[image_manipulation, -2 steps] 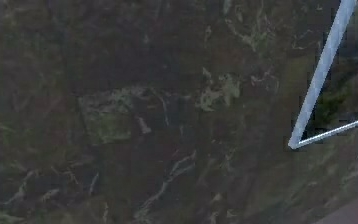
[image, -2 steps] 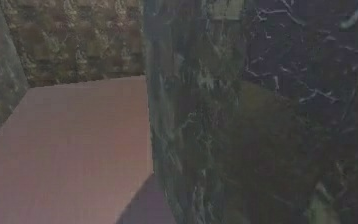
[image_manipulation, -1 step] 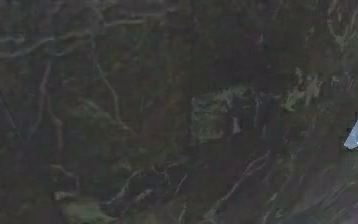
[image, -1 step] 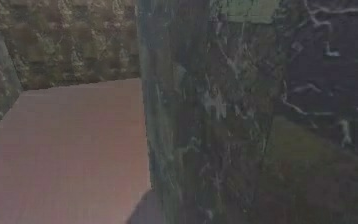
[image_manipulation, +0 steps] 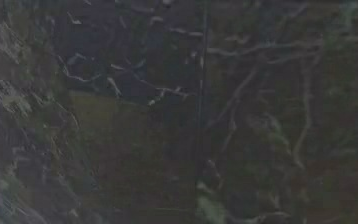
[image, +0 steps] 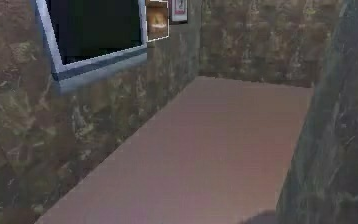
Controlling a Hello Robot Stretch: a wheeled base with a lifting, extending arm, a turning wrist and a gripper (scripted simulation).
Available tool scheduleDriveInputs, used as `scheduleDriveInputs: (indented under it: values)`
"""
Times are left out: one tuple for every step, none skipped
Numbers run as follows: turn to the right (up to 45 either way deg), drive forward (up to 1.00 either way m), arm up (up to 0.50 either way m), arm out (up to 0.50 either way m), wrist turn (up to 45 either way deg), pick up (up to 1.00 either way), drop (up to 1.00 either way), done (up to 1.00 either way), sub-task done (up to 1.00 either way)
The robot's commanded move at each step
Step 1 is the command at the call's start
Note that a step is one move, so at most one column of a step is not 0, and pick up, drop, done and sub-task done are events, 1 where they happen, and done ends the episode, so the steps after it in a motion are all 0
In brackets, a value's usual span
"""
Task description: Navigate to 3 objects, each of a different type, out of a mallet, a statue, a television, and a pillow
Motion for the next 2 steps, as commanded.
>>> scheduleDriveInputs:
  values:
    - [-45.0, 0.0, 0.0, 0.0, 0.0, 0.0, 0.0, 0.0, 0.0]
    - [-21.0, 0.0, 0.0, 0.0, 0.0, 0.0, 0.0, 0.0, 0.0]
